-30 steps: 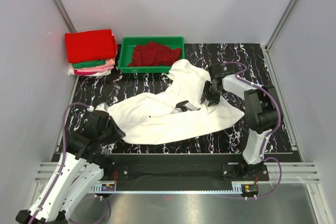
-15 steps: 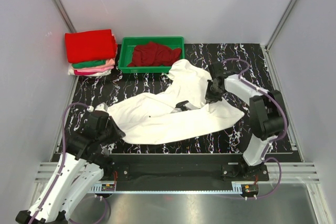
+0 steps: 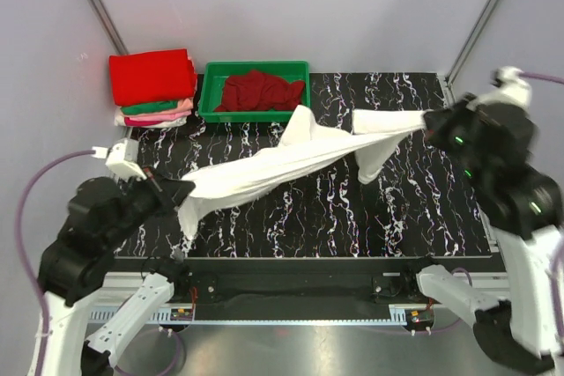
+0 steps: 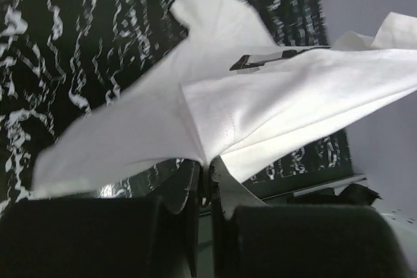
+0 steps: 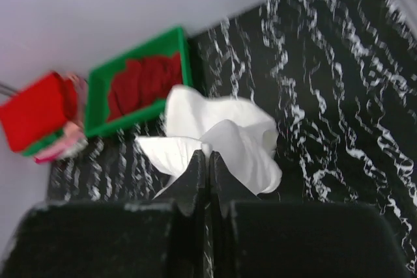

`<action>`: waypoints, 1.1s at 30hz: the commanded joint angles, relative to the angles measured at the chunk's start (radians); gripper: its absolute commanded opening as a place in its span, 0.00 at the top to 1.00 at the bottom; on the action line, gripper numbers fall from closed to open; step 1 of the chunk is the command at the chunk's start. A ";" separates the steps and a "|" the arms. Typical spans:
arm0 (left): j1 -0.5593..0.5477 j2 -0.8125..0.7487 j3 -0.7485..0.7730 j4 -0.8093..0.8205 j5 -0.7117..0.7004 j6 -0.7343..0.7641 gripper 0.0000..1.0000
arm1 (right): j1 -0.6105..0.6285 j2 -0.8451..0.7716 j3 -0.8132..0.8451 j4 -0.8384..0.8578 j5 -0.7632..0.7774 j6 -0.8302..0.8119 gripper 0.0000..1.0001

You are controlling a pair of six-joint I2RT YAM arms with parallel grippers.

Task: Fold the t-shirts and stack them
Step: Flatten the tshirt out

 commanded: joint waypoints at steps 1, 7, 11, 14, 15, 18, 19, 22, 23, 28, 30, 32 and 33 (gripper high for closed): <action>-0.001 0.010 0.162 0.100 0.085 0.117 1.00 | 0.003 -0.135 0.148 -0.116 0.171 0.013 1.00; -0.001 0.030 0.395 0.224 0.232 0.227 1.00 | 0.003 -0.275 0.368 -0.075 0.150 -0.086 1.00; 0.000 -0.008 0.426 0.375 0.311 0.248 1.00 | 0.000 -0.269 0.517 -0.054 0.070 -0.135 1.00; 0.000 -0.007 0.441 0.402 0.295 0.260 1.00 | -0.005 -0.197 0.624 -0.049 0.047 -0.189 1.00; 0.000 0.013 0.446 0.396 0.294 0.264 1.00 | -0.005 -0.168 0.649 -0.058 0.056 -0.203 1.00; 0.000 0.080 0.455 0.370 0.282 0.280 1.00 | -0.003 -0.057 0.672 -0.032 0.084 -0.254 1.00; -0.001 0.098 0.452 0.370 0.280 0.284 1.00 | -0.003 -0.016 0.649 -0.008 0.102 -0.260 1.00; -0.001 0.153 0.386 0.390 0.156 0.310 1.00 | -0.003 0.065 0.496 0.141 0.101 -0.297 1.00; -0.001 0.168 0.362 0.430 0.118 0.317 1.00 | -0.002 0.093 0.459 0.223 0.096 -0.313 1.00; 0.005 0.308 0.219 0.476 -0.106 0.360 0.92 | -0.069 0.399 0.338 0.397 0.018 -0.340 1.00; 0.067 0.436 0.197 0.389 -0.182 0.267 0.58 | -0.156 0.510 0.365 0.404 -0.113 -0.243 1.00; 0.176 0.560 0.152 0.294 -0.060 0.194 0.26 | -0.234 0.720 0.446 0.282 -0.294 -0.189 0.26; 0.199 0.582 0.115 0.296 0.000 0.153 0.02 | -0.239 0.794 0.594 0.202 -0.331 -0.203 0.04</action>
